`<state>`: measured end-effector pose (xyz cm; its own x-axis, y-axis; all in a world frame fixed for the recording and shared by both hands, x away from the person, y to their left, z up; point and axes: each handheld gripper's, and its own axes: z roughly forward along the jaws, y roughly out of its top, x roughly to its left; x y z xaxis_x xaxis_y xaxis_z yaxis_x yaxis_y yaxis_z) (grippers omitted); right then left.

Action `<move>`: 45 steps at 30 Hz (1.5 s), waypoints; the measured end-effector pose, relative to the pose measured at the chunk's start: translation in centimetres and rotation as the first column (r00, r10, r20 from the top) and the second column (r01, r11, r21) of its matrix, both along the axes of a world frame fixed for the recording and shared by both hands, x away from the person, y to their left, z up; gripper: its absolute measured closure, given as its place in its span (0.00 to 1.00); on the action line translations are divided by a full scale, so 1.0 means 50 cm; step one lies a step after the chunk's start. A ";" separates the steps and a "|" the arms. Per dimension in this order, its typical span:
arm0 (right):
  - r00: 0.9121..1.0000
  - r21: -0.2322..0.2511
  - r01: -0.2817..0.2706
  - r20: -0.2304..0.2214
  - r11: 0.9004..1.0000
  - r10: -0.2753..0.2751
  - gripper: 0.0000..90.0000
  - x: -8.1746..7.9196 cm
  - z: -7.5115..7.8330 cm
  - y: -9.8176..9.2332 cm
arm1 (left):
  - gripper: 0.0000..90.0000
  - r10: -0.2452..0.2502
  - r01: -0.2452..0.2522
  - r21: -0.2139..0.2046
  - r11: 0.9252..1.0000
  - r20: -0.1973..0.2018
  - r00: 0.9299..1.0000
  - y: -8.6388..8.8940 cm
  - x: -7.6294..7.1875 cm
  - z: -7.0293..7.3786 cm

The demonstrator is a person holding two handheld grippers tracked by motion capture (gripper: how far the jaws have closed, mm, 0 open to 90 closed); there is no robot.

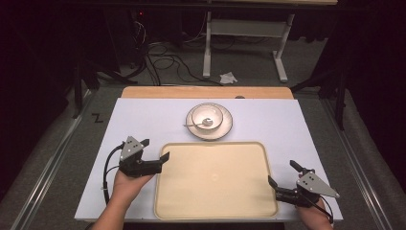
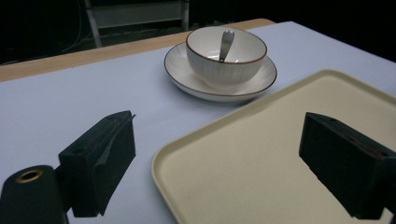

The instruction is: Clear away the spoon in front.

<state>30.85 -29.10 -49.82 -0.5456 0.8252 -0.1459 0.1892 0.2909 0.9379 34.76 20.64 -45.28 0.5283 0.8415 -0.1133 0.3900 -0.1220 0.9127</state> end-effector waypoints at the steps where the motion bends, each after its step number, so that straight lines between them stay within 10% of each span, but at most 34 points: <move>1: 1.000 0.001 0.001 0.000 1.000 -0.001 0.08 0.000 0.000 0.000 | 0.13 0.003 -0.003 -0.001 1.000 0.002 1.000 -0.002 0.005 0.003; 27: 1.000 0.012 0.006 -0.004 1.000 -0.006 0.08 0.001 0.000 -0.004 | 0.18 0.002 -0.003 -0.031 0.999 -0.028 1.000 -0.064 0.124 0.084; 45: 1.000 0.014 0.004 -0.005 1.000 -0.004 0.08 0.000 0.000 -0.004 | 0.53 0.007 -0.011 -0.027 1.000 -0.149 0.989 -0.122 0.186 0.046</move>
